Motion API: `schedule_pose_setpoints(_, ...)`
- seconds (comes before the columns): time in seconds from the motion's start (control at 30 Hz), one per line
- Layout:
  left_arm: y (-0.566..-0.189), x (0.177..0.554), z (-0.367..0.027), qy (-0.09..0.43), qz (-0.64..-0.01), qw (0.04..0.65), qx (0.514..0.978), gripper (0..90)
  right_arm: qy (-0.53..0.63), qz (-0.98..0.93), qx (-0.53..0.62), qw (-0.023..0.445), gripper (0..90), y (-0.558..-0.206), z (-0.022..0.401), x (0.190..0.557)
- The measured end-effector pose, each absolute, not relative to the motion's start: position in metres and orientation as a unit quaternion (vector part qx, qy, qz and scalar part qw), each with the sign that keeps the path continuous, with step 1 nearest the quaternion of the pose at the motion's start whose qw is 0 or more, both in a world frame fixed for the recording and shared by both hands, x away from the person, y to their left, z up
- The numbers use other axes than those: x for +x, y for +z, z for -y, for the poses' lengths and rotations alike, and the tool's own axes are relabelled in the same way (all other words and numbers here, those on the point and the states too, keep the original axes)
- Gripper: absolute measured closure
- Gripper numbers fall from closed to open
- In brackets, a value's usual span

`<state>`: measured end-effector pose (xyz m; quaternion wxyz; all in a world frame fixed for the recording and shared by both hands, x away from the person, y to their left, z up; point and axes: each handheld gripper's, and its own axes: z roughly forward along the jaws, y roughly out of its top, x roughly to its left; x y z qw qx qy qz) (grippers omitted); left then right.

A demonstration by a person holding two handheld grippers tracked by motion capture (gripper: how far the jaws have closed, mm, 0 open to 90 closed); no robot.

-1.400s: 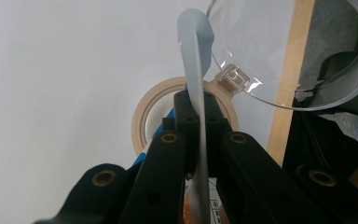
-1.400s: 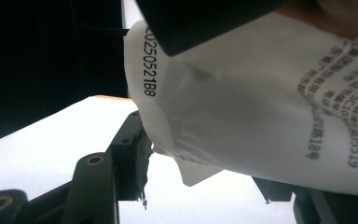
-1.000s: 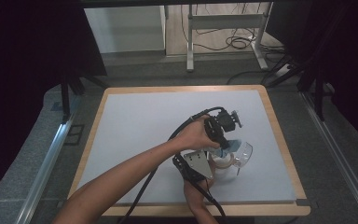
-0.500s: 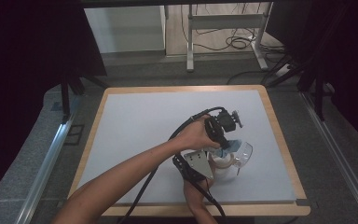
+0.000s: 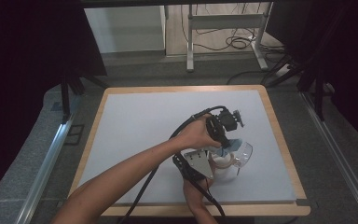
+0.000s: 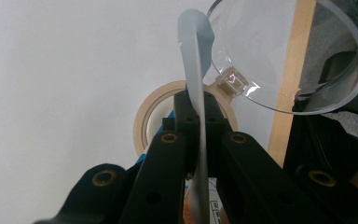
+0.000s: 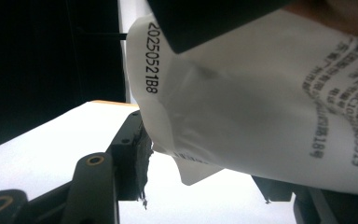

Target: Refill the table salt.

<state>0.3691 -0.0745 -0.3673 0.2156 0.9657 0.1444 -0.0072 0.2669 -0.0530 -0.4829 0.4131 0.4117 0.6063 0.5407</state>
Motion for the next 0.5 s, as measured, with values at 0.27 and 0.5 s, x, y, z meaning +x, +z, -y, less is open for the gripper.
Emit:
schedule_pose_setpoints(0.27, -0.3678, 0.3698, 0.0752, -0.007, -0.143, 0.214, 0.966, 90.0, 0.541, -0.605, 0.412, 0.413, 44.9, -0.4825, 0.0530, 0.2676)
schedule_pose_setpoints(0.5, -0.3678, 0.3692, 0.0758, -0.009, -0.143, 0.214, 0.966, 90.0, 0.540, -0.606, 0.412, 0.413, 45.0, -0.4823, 0.0543, 0.2674)
